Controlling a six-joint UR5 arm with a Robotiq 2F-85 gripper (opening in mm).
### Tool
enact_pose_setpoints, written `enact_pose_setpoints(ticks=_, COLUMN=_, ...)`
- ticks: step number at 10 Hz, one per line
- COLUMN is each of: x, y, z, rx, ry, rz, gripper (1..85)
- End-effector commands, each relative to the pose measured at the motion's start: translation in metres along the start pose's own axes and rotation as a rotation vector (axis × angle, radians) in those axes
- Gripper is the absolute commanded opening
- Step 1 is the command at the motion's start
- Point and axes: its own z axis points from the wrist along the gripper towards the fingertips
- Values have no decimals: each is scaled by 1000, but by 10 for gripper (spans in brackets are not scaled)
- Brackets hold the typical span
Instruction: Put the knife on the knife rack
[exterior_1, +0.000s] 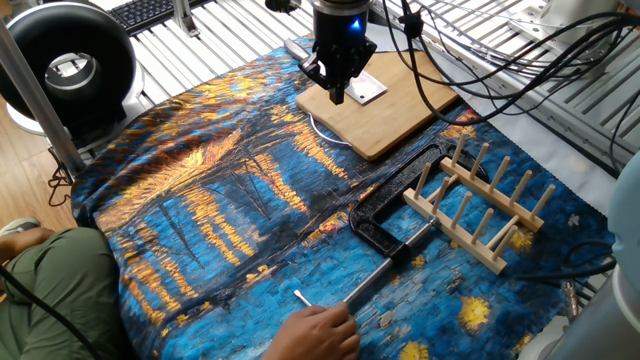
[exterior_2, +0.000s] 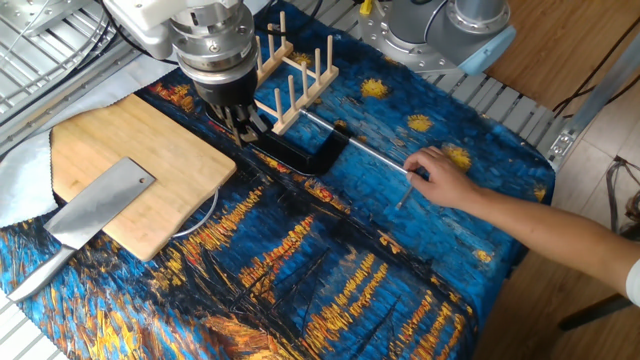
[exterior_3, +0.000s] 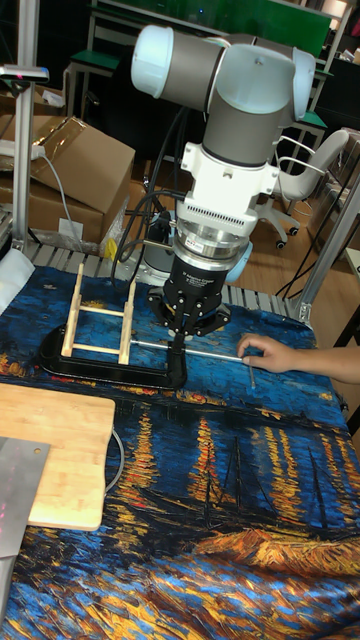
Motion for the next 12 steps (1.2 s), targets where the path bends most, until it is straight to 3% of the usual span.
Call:
enact_pose_setpoints(ticks=1, x=-1, y=1, z=-2, rx=-6, ry=-2, rz=-2, gripper=10)
enact_pose_setpoints(ticks=9, x=-1, y=1, z=-2, rx=0, ry=-1, rz=-15, gripper=10)
enact_pose_setpoints(ticks=12, x=-10, y=6, z=-5, rx=-14, ry=-38, rz=-9, gripper=10)
